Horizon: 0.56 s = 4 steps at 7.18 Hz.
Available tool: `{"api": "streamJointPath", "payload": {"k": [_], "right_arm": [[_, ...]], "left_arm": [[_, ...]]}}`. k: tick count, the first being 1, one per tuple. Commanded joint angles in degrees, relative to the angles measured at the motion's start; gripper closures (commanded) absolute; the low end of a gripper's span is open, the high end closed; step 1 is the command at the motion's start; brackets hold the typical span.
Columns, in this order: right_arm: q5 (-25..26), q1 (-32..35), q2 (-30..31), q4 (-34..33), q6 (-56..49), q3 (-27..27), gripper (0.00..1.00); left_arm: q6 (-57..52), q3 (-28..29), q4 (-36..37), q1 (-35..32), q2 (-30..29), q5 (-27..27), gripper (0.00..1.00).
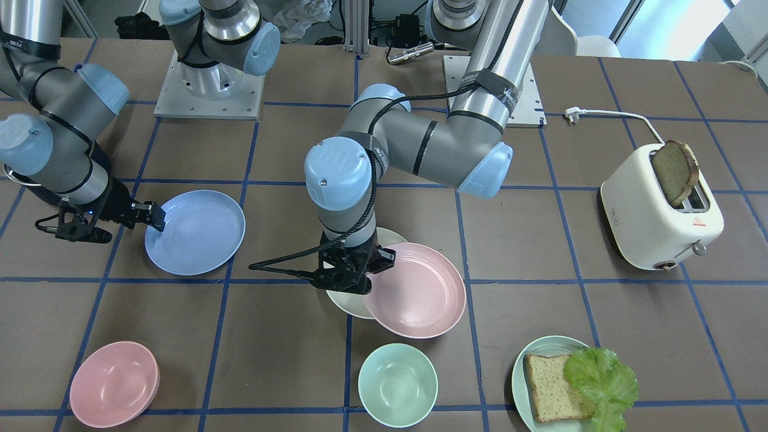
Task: Stack three plates with pink and blue
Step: 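Lift the pink plate with the left gripper and set it into the cream bowl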
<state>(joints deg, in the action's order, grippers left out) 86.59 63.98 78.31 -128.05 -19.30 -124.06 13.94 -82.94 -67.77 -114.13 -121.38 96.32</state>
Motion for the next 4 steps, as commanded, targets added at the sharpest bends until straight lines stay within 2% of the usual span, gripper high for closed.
{"api": "streamJointPath", "payload": {"k": [1,2,4], "right_arm": [[-0.4,0.0,0.1,0.0,0.1,0.0,0.52],[-2.0,0.0,0.1,0.1,0.3,0.1,0.63],[-2.0,0.0,0.1,0.1,0.2,0.2,0.79]], "left_arm": [[1.3,1.2,-3.6,-3.9,-0.5,0.2,1.00],[3.1,2.2,-3.0,-3.8,-1.7,-0.6,1.00],[4.7,2.8,-3.7,-4.1,-2.8,-0.6,1.00]]}}
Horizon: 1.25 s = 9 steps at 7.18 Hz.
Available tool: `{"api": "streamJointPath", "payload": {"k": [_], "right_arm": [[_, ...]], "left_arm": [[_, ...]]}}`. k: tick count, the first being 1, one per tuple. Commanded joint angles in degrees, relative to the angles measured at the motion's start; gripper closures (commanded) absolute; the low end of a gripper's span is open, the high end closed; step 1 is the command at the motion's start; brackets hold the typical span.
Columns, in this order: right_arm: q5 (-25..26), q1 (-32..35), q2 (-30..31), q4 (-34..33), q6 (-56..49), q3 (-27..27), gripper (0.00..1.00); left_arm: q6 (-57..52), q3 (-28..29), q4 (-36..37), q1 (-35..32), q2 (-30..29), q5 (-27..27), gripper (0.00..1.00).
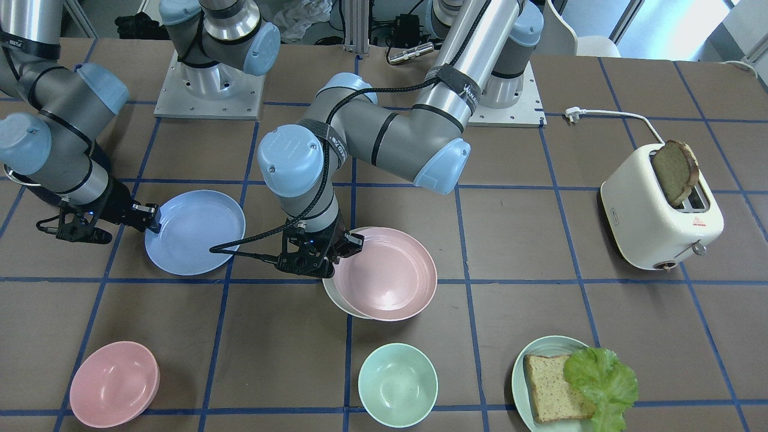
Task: Stack three plates with pink and blue
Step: 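Lift the pink plate with the left gripper and set it into the cream bowl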
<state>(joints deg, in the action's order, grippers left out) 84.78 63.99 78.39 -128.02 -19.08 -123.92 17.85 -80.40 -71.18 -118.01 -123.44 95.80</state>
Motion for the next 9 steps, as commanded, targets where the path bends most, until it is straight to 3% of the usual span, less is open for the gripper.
{"api": "streamJointPath", "payload": {"k": [1,2,3,4,6,7,9], "right_arm": [[-0.1,0.0,0.0,0.1,0.0,0.2,0.92],[-0.1,0.0,0.0,0.1,0.0,0.3,0.99],[-0.1,0.0,0.3,0.1,0.1,0.6,1.00],[-0.1,0.1,0.5,0.6,0.1,1.9,1.00],[-0.1,0.3,0.9,4.1,0.1,5.7,1.00],[-0.1,0.3,1.0,7.8,0.1,9.0,1.00],[0.0,3.6,0.9,15.3,2.4,16.6,1.00]], "left_arm": [[1.0,0.6,-0.1,-0.5,-1.9,-0.4,1.00],[1.0,0.2,-0.5,-1.7,-1.6,-0.5,1.00],[0.9,0.2,-0.1,-1.8,-2.1,-0.6,0.08],[0.9,0.5,-0.2,-1.8,-2.1,-0.9,0.00],[0.5,2.9,-3.2,-1.0,0.6,-0.6,0.00],[-0.3,6.5,-10.5,2.3,2.2,-1.0,0.00],[-0.2,10.7,-14.9,9.0,4.9,-4.2,0.00]]}}
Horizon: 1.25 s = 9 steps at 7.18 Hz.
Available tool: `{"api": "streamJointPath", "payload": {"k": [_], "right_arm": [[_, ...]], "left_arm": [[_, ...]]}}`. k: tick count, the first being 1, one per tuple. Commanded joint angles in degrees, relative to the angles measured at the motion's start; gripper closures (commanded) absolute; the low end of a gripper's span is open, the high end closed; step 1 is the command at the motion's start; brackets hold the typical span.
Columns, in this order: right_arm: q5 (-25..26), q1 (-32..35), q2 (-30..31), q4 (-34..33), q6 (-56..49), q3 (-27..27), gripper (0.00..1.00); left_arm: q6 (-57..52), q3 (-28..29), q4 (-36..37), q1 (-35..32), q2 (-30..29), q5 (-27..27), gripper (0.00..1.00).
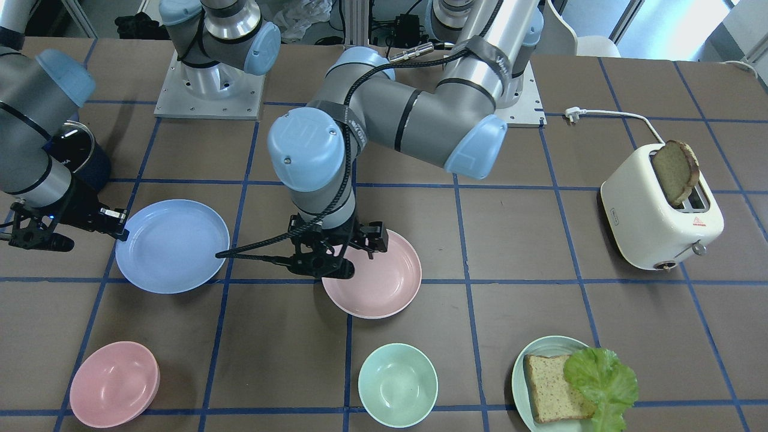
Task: Stack three plates with pink and blue
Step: 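Open the left gripper and raise it while the right gripper lifts the blue plate, then carry the blue plate with the right gripper onto the pink plate and release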
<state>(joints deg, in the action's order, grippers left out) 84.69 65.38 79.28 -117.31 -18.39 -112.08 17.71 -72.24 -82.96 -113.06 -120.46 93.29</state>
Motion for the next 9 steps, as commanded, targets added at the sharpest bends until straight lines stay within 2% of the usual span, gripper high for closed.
{"api": "streamJointPath", "payload": {"k": [1,3,4,5,6,7,8,9], "right_arm": [[0.1,6.3,0.0,5.7,8.0,6.8,1.00],[0.0,16.1,-0.1,5.0,22.1,7.1,1.00],[0.1,22.4,-0.2,4.2,29.5,7.1,1.00],[0.0,27.7,-0.6,0.7,34.3,7.1,1.00],[0.0,30.6,-1.6,-0.1,39.4,7.1,1.00],[0.0,32.7,-3.3,-3.8,44.6,6.9,1.00],[0.0,35.5,-5.3,-6.8,48.2,7.2,1.00],[-0.1,37.1,-5.9,-7.6,48.4,7.2,1.00]], "left_arm": [[0.0,3.7,-8.2,7.1,4.2,-1.4,0.00],[-2.2,4.0,-15.0,12.1,8.6,-2.8,0.00],[-6.6,3.0,-15.6,13.8,10.5,-3.7,0.00],[-7.7,1.0,-16.3,14.3,14.4,-3.6,0.00],[-8.1,-2.0,-16.9,14.4,19.1,-3.6,0.00],[-8.2,-5.8,-16.3,14.4,24.1,-3.3,0.00],[-8.5,-8.9,-16.2,14.4,26.3,-3.0,0.00],[-8.7,-13.3,-11.1,15.0,27.3,-3.2,0.00]]}}
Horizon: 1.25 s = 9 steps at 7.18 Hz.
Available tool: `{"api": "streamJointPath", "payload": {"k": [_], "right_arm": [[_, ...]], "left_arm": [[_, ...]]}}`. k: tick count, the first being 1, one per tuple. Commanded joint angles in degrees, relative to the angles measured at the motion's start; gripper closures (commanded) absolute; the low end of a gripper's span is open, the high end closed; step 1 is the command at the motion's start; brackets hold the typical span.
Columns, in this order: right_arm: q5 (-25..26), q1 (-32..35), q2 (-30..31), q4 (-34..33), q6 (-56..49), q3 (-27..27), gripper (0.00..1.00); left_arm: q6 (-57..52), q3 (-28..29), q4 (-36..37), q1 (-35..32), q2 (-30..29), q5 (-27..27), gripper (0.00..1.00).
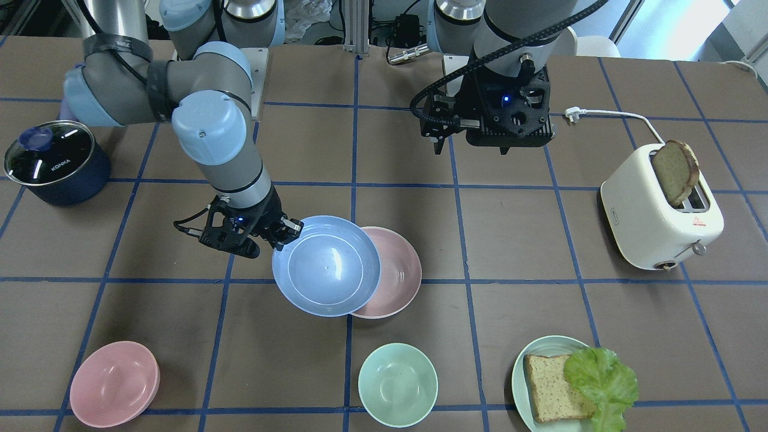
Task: Stack three plates with pink and blue
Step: 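Carry the blue plate with the right gripper onto the pink plate and release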
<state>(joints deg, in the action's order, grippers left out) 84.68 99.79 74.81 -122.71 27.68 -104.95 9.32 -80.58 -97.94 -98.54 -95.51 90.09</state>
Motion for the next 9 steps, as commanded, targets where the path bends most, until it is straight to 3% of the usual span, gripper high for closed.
{"api": "streamJointPath", "payload": {"k": [1,2,5,6,7,9], "right_arm": [[0.0,3.1,-1.8,-2.2,5.7,-0.2,1.00],[0.0,4.1,-2.6,-2.8,6.5,0.0,1.00],[-0.2,5.8,-3.2,-4.0,6.9,0.0,1.00],[0.0,5.9,-3.8,-4.1,6.9,-0.1,0.57],[0.0,5.9,-3.9,-4.1,6.9,0.0,0.01],[0.3,3.2,-3.4,-3.2,0.2,2.9,0.00]], "left_arm": [[-5.8,-10.2,11.5,2.5,3.7,-0.1,0.00],[-6.4,-11.9,13.5,5.3,5.7,-1.8,0.00],[-6.9,-11.2,7.1,8.5,6.9,-3.4,0.00],[-6.9,-11.3,6.7,8.5,7.1,-2.9,0.00],[-7.3,-11.3,6.7,8.5,7.2,-1.4,0.00],[-7.9,-11.3,8.0,8.3,7.0,1.0,0.00]]}}
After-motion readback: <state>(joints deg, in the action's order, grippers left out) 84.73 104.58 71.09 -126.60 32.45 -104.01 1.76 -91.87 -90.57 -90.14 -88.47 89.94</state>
